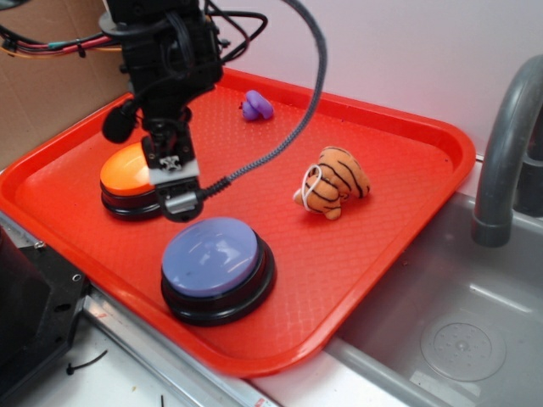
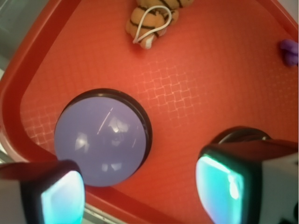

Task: Push the purple button.

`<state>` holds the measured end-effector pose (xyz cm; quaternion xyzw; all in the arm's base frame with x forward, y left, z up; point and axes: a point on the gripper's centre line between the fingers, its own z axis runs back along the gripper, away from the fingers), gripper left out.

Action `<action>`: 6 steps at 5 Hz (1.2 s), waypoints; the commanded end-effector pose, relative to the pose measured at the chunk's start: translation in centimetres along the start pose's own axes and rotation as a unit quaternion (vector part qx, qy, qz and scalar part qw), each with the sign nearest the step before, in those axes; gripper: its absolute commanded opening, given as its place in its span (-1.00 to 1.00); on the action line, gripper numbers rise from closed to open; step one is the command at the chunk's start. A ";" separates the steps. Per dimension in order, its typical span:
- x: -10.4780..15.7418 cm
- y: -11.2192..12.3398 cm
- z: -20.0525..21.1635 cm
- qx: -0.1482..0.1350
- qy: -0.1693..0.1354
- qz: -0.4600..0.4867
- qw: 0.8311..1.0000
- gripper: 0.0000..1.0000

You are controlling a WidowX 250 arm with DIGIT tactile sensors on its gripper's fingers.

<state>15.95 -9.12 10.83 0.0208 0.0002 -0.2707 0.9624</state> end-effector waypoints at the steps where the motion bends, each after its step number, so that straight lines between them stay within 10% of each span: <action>1: 0.1 0.2 2.6 -0.011 -0.017 0.019 1.000 1.00; 6: -0.4 0.0 6.8 -0.008 -0.011 0.033 0.999 1.00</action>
